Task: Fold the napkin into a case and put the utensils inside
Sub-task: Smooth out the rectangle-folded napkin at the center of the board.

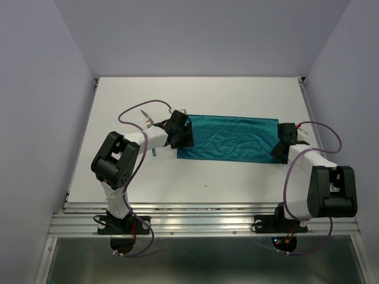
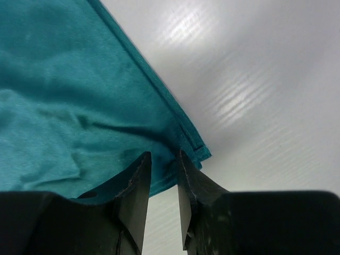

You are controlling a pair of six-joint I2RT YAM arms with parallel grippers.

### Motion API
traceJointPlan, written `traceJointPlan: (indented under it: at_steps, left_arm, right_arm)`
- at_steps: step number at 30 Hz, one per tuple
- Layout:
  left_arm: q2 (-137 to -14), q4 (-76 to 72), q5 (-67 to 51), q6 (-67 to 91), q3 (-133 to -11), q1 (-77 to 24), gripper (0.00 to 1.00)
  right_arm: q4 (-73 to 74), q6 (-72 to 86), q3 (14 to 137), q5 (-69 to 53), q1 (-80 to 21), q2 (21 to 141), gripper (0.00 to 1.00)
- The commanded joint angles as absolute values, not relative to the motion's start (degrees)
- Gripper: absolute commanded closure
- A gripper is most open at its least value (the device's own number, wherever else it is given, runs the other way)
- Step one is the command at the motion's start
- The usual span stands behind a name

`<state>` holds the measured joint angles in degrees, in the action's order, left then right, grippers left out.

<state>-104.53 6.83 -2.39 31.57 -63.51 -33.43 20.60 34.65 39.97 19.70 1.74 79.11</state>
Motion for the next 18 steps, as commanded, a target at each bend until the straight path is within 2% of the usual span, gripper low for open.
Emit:
traceJointPlan:
  at_steps: [1,5,15,18]
  left_arm:
    - [-106.87,9.14,-0.88,30.23,-61.79,-33.75,0.36]
    - [-107.05,9.40,-0.62,30.23,-61.52,-33.58,0.36]
    - [-105.91,9.93,-0.53,30.32,-59.59,-33.22,0.36]
    - [-105.73,10.02,-0.53,30.24,-59.41,-33.13,0.36]
  right_arm:
    - [20.92,37.00,38.14,18.72,1.41,80.42,0.69]
    - [20.30,36.74,39.11,20.03,1.41,81.56,0.73]
    - [24.43,34.01,44.29,27.77,1.41,79.02,0.70]
    - [24.52,34.10,44.73,26.20,1.41,78.40,0.70]
